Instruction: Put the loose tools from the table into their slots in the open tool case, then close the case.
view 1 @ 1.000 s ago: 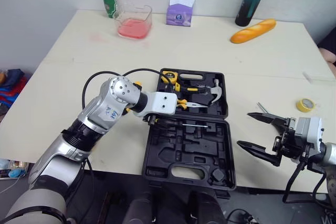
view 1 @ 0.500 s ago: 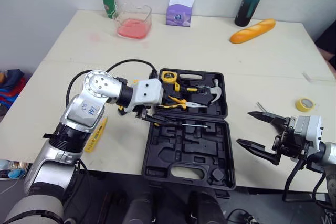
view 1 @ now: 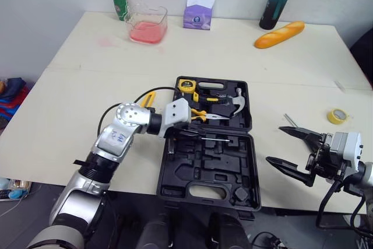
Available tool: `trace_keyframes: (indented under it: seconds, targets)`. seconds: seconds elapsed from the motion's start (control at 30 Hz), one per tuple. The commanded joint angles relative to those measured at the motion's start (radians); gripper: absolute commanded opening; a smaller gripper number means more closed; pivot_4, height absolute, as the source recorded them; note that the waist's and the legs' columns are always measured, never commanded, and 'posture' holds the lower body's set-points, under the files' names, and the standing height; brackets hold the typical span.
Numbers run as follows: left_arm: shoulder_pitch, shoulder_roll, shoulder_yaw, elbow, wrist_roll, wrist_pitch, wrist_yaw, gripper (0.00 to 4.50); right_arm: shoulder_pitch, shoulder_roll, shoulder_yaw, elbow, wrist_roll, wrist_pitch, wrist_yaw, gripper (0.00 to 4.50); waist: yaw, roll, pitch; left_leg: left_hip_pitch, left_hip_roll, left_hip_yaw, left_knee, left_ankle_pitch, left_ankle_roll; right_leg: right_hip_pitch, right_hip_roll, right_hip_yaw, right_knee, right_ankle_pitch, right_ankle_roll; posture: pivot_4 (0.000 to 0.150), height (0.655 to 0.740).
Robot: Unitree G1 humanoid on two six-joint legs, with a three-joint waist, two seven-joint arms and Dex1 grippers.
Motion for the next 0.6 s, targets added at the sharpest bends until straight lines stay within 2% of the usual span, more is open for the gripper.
trace_keyframes:
  seconds: [0.03,0.6]
  targets:
    - [0.018,0.007,-0.003,-0.008,0.01,-0.005,0.007,0.01,0.014,-0.002,-0.035,-0.003,0.004,-0.027,0.007,4.5,0.0,0.0,0.0,0.0,0.0,0.0,0.0,0.0,0.0,0.0,0.0,0.0,0.0,0.0,0.0,0.15,0.74]
    - [0.035,-0.003,-0.018,0.068,0.053,0.019,0.056,0.01,0.042,0.002,-0.03,0.017,0.0,-0.069,0.02,4.5,0.001,0.0,0.0,0.0,0.0,0.0,0.001,0.0,0.0,0.0,0.0,0.0,0.001,0.0,0.0,0.15,0.74]
